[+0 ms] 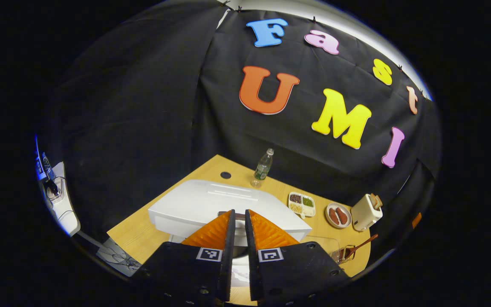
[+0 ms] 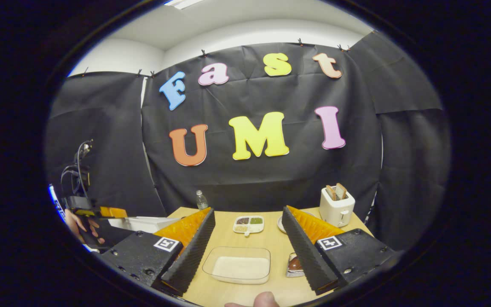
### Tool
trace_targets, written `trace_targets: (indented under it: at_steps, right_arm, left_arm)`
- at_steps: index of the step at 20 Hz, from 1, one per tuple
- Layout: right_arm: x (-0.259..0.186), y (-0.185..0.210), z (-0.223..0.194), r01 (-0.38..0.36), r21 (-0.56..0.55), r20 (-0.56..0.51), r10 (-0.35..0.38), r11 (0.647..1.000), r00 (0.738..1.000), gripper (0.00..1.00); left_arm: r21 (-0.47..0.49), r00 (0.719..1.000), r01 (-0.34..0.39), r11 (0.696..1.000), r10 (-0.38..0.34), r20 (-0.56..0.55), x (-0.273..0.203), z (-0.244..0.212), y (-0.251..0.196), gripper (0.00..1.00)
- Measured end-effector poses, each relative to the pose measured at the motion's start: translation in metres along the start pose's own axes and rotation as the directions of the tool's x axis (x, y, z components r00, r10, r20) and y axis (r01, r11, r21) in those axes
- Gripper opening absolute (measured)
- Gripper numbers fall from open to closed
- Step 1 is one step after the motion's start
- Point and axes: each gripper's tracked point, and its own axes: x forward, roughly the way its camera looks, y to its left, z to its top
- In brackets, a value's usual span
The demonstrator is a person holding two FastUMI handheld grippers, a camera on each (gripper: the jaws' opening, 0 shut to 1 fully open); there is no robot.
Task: Close the left gripper, press the button to open the rice cooker; take a wooden spoon from the chopstick holder with the right hand, scoop a spoonful of rice and pour it into the rice cooker, then put the wooden spoon back into the chopstick holder.
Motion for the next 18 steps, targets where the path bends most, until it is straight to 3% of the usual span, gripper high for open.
trace_targets:
  at_steps: [4, 6, 7, 9, 18]
  right_arm:
    - [-0.008, -0.01, 0.01, 0.034, -0.026, 0.018, -0.034, 0.999, 0.999, 0.99]
    - [-0.012, -0.02, 0.013, 0.059, -0.039, 0.027, -0.058, 0.997, 0.998, 0.99]
    - [-0.014, -0.026, 0.011, 0.07, -0.041, 0.023, -0.069, 0.997, 0.997, 1.0]
    - [-0.018, -0.039, 0.006, 0.087, -0.036, 0.008, -0.087, 0.996, 0.996, 1.0]
    - [-0.03, -0.089, -0.019, 0.133, -0.033, -0.051, -0.135, 0.991, 0.99, 1.0]
  left_arm:
    - [0.002, 0.997, -0.001, 1.0, 0.001, 0.073, -0.001, 0.023, 0.003, 0.21]
    - [0.009, 0.992, 0.017, 1.0, -0.018, 0.121, -0.008, 0.033, -0.001, 0.29]
    - [0.02, 0.989, 0.019, 1.0, -0.021, 0.145, -0.012, 0.035, -0.003, 0.55]
    - [0.053, 0.981, -0.013, 0.998, 0.002, 0.192, -0.023, 0.037, 0.003, 0.97]
    - [0.127, 0.948, -0.018, 0.992, -0.024, 0.317, -0.101, 0.03, -0.016, 0.94]
